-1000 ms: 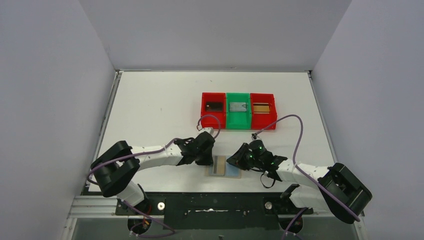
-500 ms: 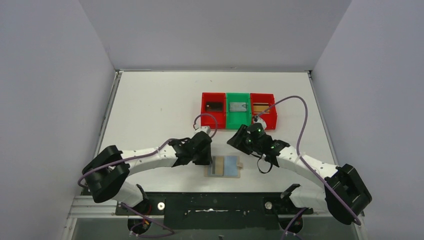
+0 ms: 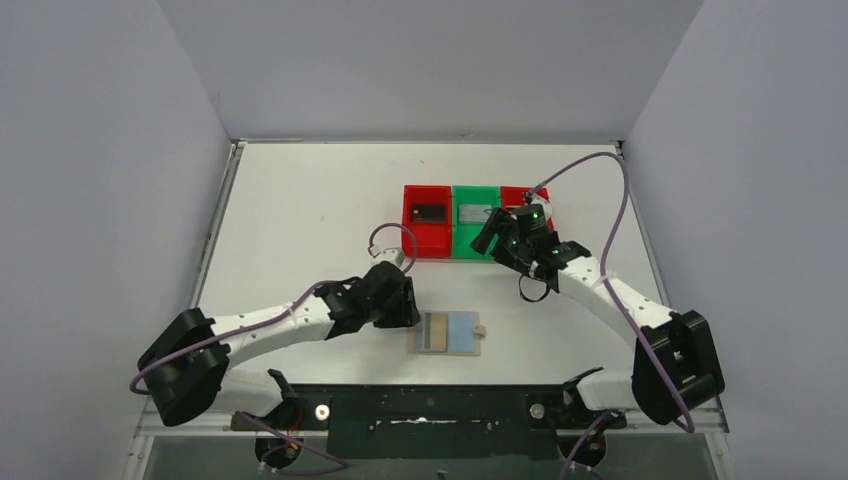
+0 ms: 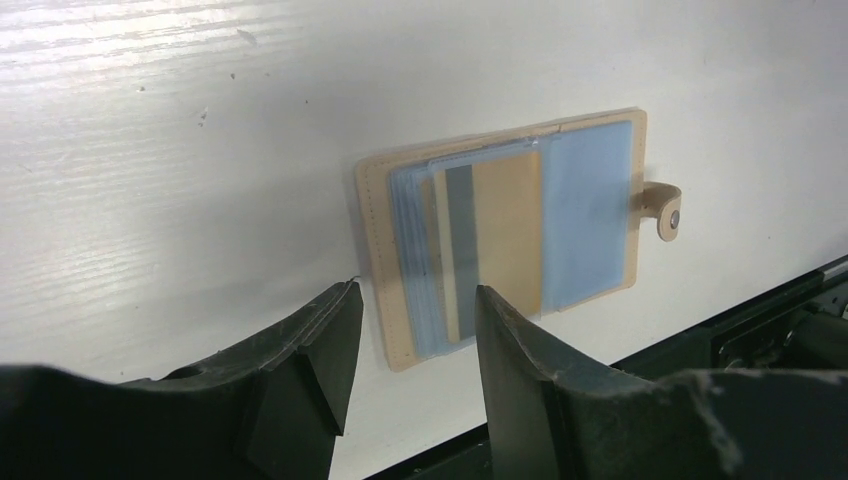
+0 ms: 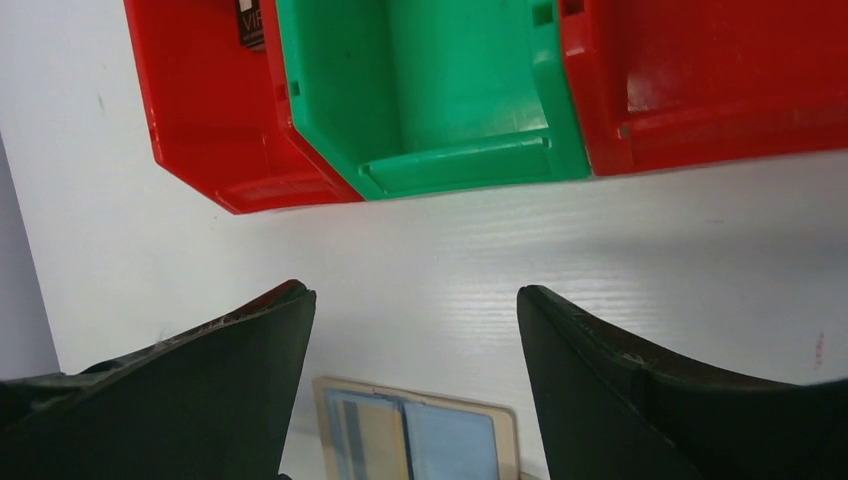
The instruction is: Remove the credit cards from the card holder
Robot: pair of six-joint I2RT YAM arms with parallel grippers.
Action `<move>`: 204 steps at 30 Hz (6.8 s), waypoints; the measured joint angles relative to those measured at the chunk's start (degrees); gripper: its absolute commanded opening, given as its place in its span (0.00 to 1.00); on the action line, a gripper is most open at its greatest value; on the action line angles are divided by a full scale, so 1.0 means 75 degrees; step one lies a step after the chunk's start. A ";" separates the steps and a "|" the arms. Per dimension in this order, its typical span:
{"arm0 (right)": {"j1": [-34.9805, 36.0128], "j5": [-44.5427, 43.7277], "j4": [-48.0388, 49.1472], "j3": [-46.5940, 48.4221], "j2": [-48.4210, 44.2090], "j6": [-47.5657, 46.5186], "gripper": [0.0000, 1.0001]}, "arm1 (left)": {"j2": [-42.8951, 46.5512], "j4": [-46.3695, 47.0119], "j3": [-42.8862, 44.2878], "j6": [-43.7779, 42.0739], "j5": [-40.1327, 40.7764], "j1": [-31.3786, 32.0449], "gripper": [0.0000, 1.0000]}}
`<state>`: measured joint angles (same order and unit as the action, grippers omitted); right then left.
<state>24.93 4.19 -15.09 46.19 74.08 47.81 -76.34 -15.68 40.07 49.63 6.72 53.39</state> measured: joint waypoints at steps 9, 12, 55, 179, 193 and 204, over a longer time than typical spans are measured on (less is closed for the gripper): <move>-0.0119 0.0746 0.0015 0.1116 0.1373 -0.0874 0.82 | 0.0411 0.0052 -0.0195 0.0119 -0.0012 -0.0239 0.49; -0.0119 0.1125 0.0096 0.1501 0.1961 -0.1072 0.84 | 0.0417 0.0055 -0.0268 0.0128 -0.0038 -0.0286 0.50; 0.1795 0.1221 0.1306 -0.1565 -0.0525 0.0361 0.51 | -0.0309 0.1160 -0.0458 -0.0096 -0.1626 -0.0358 0.43; 0.1530 0.2882 0.5231 -0.5199 -0.0682 0.2457 0.00 | -0.2040 0.0784 0.0740 0.0533 -0.0627 0.0469 0.00; 0.1376 0.2897 0.4092 -0.5409 -0.1670 0.2314 0.07 | -0.2069 0.0813 0.0740 0.0560 -0.0644 0.0475 0.00; 0.1329 0.2978 0.4552 -0.5380 -0.1547 0.2465 0.40 | -0.1795 0.0251 0.0749 0.0431 -0.0326 0.0475 0.36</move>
<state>34.89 26.52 19.05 5.85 62.48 66.30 -89.80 -13.80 45.69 52.86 4.27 56.95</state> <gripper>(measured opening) 0.355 0.286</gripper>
